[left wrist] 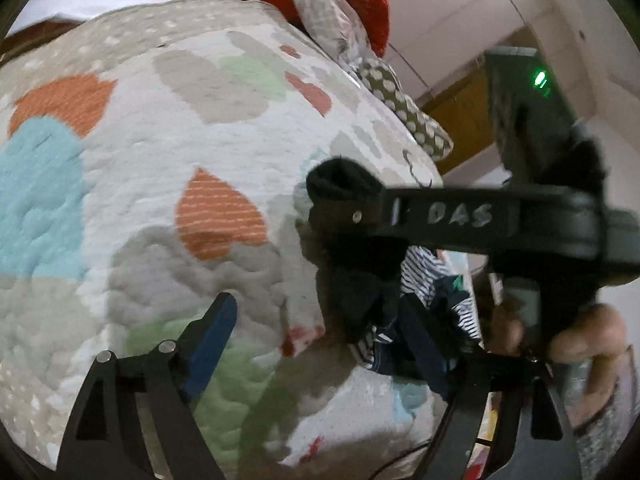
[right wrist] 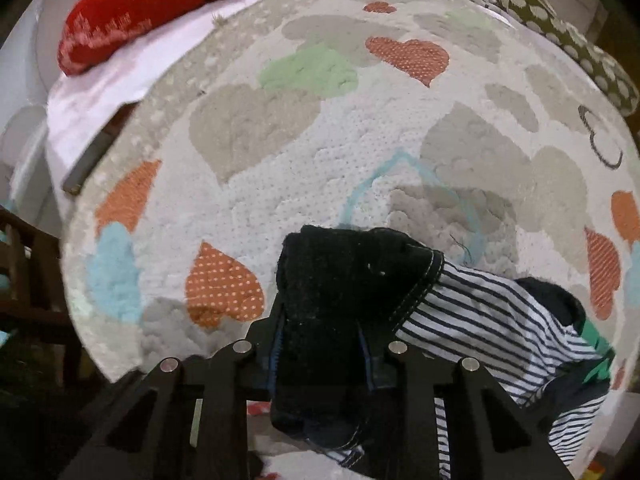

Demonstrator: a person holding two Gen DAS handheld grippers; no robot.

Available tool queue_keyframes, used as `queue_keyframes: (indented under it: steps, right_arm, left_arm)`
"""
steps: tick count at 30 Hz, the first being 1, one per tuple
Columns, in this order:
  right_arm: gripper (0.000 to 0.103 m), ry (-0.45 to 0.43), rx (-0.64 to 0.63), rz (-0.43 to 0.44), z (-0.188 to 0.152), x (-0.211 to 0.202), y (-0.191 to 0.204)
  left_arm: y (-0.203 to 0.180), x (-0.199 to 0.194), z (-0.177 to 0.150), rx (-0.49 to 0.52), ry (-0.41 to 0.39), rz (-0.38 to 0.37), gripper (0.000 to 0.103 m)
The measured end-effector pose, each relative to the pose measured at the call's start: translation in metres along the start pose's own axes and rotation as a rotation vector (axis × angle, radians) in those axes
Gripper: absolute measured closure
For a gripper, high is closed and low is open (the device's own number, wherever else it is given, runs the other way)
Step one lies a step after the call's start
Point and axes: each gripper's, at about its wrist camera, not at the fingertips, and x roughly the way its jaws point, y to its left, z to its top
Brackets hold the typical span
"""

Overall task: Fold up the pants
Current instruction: 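Fold the pants with the left gripper toward the right gripper, then release the folded pants and lift both grippers away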

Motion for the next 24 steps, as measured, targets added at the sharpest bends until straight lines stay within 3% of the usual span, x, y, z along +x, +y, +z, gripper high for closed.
queue_keyframes:
  steps: [2, 4, 6, 7, 16, 24]
  right_arm:
    - [0.072, -0.019, 0.019, 0.046, -0.003, -0.011, -0.008]
    - [0.072, -0.037, 0.033, 0.081, -0.003, -0.025, -0.015]
    - [0.072, -0.064, 0.043, 0.117, -0.007, -0.035, -0.019]
    - [0.072, -0.078, 0.050, 0.134, -0.008, -0.041, -0.022]
    - [0.072, -0.221, 0.175, 0.269, -0.041, -0.088, -0.081]
    - [0.072, -0.323, 0.350, 0.313, -0.095, -0.118, -0.178]
  left_arm:
    - [-0.013, 0.005, 0.000, 0.042, 0.013, 0.010, 0.025]
    - [-0.027, 0.012, 0.001, 0.089, 0.041, 0.031, 0.058]
    - [-0.038, 0.019, 0.003, 0.122, 0.082, 0.032, 0.078]
    - [-0.045, 0.022, 0.004, 0.134, 0.094, 0.027, 0.083]
    - [-0.123, 0.037, -0.004, 0.251, 0.147, -0.006, 0.083]
    - [-0.180, 0.065, -0.025, 0.342, 0.243, -0.033, 0.080]
